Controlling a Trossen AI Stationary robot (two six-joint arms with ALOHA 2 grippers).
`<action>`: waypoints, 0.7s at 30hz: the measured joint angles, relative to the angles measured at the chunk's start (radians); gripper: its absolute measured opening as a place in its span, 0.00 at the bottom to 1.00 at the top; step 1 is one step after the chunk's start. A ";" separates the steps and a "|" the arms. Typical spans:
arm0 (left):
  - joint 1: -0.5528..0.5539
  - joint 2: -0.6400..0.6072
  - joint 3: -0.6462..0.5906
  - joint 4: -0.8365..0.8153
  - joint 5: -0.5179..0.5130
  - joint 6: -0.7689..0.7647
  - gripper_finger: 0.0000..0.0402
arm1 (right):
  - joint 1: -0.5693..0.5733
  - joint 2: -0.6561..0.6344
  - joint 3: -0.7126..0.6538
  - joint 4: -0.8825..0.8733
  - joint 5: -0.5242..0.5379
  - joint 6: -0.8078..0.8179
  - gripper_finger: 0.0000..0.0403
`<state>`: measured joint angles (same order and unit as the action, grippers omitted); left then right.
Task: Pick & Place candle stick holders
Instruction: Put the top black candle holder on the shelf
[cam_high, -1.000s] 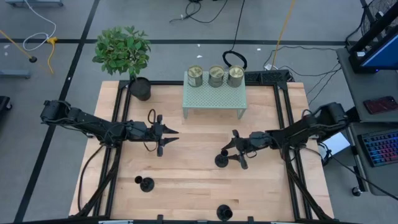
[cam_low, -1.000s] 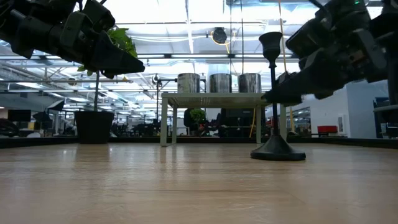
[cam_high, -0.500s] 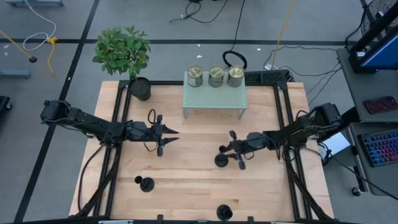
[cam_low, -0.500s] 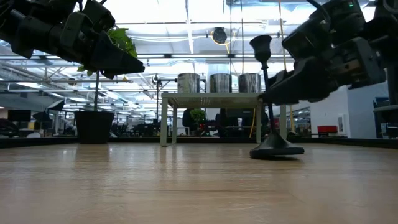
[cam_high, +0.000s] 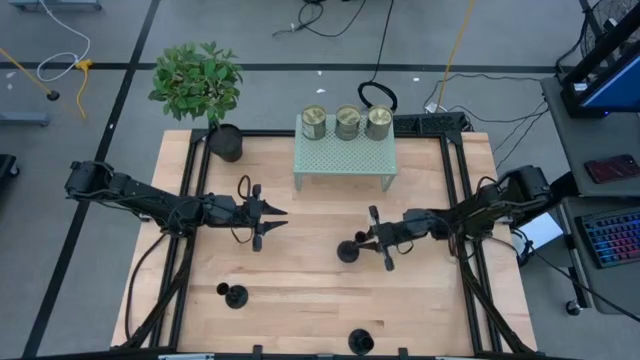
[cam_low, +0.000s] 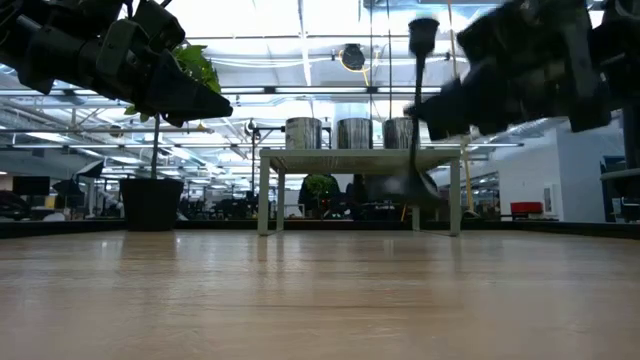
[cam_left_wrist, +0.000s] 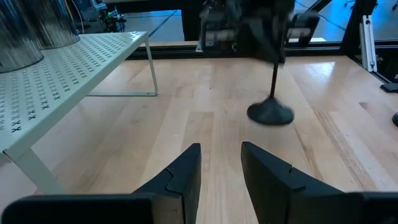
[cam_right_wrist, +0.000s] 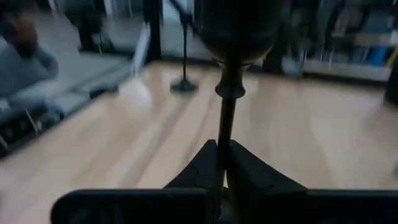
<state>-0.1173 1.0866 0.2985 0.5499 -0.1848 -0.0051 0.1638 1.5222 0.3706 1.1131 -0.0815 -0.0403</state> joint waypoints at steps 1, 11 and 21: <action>0.000 0.000 0.000 0.000 0.000 0.000 0.30 | -0.008 -0.012 0.000 0.026 0.000 -0.007 0.03; 0.000 0.000 0.000 0.002 0.000 0.000 0.30 | -0.113 -0.283 0.158 -0.236 0.216 0.020 0.02; 0.000 0.000 0.000 0.001 0.001 0.000 0.30 | -0.249 -0.378 0.439 -0.806 0.483 -0.043 0.02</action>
<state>-0.1177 1.0863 0.2981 0.5510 -0.1841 -0.0048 -0.0857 1.1445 0.8096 0.3069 0.4020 -0.0838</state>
